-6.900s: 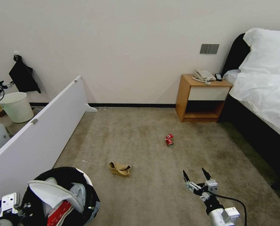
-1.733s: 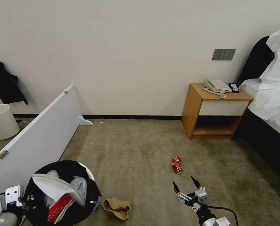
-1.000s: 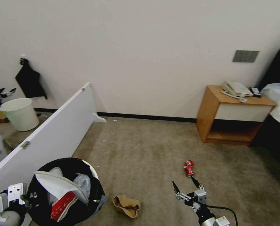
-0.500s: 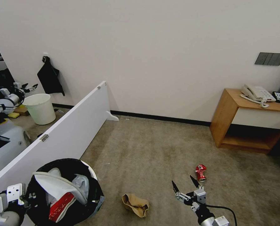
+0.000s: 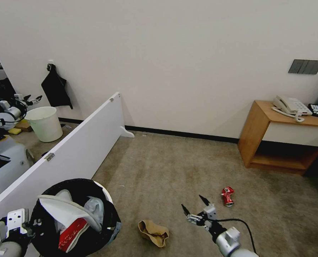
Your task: Pick up the trash bin, then pick up the garbage from the floor and place it into the trash bin.
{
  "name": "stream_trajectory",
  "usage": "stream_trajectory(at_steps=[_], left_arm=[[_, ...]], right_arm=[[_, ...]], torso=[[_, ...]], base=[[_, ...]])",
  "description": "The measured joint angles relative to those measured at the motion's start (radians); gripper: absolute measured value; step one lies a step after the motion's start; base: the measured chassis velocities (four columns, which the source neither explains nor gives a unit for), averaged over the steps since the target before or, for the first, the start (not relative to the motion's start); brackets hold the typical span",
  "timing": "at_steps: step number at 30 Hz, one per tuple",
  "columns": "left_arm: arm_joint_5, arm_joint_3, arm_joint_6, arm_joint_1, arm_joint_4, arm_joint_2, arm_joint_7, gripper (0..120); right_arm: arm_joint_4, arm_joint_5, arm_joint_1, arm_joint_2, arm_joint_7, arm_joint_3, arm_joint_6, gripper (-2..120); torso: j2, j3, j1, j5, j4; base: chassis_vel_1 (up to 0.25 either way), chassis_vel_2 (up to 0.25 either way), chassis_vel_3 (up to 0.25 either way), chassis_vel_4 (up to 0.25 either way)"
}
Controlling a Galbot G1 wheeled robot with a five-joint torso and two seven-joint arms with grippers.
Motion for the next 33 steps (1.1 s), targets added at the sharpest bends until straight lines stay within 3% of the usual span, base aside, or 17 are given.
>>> stream_trajectory(at_steps=[16, 33], left_arm=[[0.003, 0.009, 0.000, -0.014, -0.012, 0.006, 0.006, 0], [-0.004, 0.005, 0.000, -0.019, -0.026, 0.008, 0.001, 0]], right_arm=[[-0.130, -0.118, 0.138, 0.022, -0.016, -0.174, -0.051, 100], [-0.209, -0.019, 0.248, 0.119, -0.016, -0.378, -0.097, 100]], torso=[[0.000, 0.000, 0.000, 0.0000, 0.0000], [0.000, 0.000, 0.000, -0.0002, -0.0001]], base=[[0.000, 0.000, 0.000, 0.000], [0.000, 0.000, 0.000, 0.000]])
